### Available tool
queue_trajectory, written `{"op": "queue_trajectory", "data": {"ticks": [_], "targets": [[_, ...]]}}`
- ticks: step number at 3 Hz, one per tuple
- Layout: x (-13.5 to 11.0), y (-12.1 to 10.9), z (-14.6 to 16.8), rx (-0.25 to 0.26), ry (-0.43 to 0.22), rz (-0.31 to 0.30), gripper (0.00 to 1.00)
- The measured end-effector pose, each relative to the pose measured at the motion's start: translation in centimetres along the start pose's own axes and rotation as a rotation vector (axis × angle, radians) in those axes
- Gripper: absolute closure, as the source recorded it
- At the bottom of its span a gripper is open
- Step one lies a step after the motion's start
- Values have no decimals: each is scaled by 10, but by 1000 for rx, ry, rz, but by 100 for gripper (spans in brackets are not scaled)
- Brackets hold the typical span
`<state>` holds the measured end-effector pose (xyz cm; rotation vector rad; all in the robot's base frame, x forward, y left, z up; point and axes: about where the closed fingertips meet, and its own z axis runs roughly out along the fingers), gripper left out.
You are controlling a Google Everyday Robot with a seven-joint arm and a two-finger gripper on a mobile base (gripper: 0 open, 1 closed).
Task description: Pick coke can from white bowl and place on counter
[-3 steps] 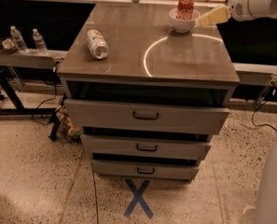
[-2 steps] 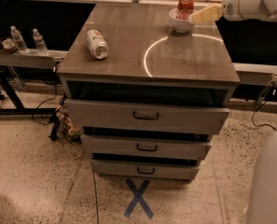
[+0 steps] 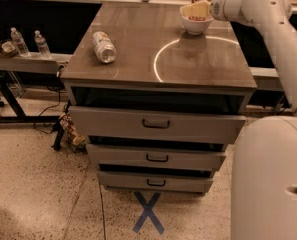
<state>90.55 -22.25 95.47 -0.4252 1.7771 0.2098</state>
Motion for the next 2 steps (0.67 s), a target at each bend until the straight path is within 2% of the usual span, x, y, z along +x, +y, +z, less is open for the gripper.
{"op": "queue_trajectory", "data": {"ticks": [1, 2], "targets": [[4, -7, 38, 64, -25, 3, 0], [10, -19, 54, 117, -29, -3, 0]]}}
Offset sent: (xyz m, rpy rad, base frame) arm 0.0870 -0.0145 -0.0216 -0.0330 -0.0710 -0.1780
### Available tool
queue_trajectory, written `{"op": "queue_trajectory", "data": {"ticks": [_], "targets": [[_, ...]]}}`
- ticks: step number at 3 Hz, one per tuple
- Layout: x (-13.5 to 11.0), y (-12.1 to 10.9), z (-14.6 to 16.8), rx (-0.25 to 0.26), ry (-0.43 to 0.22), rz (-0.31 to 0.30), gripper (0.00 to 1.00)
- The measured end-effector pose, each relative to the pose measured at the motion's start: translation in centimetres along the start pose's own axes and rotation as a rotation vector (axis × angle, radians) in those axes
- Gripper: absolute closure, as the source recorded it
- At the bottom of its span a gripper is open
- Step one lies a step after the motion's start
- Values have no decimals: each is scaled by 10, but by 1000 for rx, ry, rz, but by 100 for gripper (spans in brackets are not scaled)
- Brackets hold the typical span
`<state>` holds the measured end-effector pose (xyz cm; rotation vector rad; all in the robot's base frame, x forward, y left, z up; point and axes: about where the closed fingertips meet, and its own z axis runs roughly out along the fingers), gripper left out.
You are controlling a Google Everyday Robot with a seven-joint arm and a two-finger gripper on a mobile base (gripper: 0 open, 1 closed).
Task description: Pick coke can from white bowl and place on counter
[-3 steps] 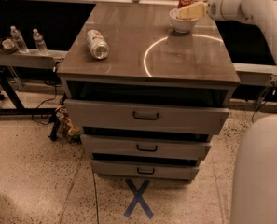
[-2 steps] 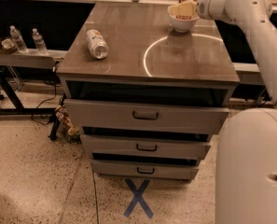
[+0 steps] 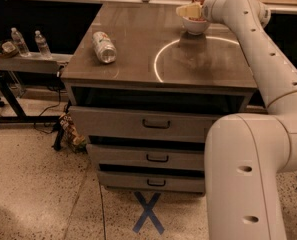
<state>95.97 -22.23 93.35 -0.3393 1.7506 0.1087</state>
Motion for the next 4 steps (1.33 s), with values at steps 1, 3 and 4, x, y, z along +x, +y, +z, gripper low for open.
{"op": "queue_trajectory", "data": {"ticks": [1, 3, 4], "targets": [[8, -6, 15, 37, 5, 5, 0], [12, -16, 28, 74, -19, 75, 54], [-4, -19, 21, 71, -57, 93, 77]]}}
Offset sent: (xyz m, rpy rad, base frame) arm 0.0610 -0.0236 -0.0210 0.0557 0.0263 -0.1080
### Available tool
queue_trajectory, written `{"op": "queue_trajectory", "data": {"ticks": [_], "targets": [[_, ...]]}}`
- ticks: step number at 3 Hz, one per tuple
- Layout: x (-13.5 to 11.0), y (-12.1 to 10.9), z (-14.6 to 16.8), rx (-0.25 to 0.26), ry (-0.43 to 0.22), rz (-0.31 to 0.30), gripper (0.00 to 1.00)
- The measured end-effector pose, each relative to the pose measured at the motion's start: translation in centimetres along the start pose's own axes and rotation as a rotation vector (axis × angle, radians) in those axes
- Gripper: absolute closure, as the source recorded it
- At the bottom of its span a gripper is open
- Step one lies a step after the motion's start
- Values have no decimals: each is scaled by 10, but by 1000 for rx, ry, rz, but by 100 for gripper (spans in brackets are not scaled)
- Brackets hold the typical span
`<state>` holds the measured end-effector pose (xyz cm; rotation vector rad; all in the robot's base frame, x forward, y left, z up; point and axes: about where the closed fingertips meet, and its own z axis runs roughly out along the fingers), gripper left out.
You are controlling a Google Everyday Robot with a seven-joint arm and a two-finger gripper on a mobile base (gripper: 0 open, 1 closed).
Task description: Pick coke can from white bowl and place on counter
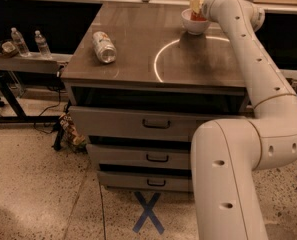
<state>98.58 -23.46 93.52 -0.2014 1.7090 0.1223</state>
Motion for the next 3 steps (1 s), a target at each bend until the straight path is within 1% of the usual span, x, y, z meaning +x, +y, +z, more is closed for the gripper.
{"op": "queue_trajectory", "data": {"ticks": [1, 2, 3], "targets": [[-41, 11, -21, -68, -57, 26, 99], [-80, 20, -49, -144, -112, 20, 100], [-86, 28, -53, -172, -122, -5, 100]]}}
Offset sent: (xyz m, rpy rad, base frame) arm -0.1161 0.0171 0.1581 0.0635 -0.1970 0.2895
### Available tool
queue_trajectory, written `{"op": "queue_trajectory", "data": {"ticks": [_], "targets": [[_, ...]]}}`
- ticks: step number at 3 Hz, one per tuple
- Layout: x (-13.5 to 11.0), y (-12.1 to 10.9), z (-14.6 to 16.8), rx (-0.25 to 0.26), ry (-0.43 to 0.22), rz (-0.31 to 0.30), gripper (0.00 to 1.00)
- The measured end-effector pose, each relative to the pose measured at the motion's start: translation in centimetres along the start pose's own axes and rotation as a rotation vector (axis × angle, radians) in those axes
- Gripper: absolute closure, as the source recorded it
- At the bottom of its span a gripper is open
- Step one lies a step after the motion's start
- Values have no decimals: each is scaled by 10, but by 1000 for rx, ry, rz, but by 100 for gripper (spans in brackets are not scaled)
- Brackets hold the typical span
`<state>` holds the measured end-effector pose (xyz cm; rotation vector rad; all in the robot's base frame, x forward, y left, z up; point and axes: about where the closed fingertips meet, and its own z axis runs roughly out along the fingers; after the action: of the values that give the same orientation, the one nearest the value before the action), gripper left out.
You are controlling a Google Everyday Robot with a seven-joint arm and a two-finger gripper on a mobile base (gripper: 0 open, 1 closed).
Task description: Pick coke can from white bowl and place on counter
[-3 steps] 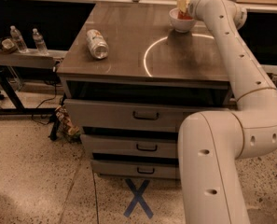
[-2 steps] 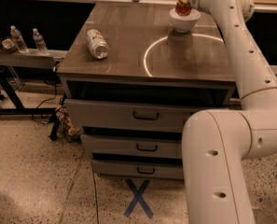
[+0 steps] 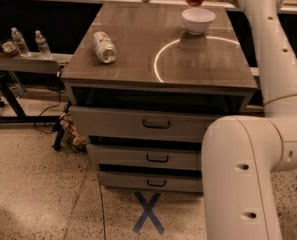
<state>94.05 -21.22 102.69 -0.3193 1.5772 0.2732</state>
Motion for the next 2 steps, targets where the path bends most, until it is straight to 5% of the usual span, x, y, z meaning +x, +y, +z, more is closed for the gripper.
{"op": "queue_trajectory", "data": {"ticks": [1, 2], "targets": [[0, 2, -1, -7, 2, 3, 100], [-9, 19, -16, -87, 9, -7, 100]]}}
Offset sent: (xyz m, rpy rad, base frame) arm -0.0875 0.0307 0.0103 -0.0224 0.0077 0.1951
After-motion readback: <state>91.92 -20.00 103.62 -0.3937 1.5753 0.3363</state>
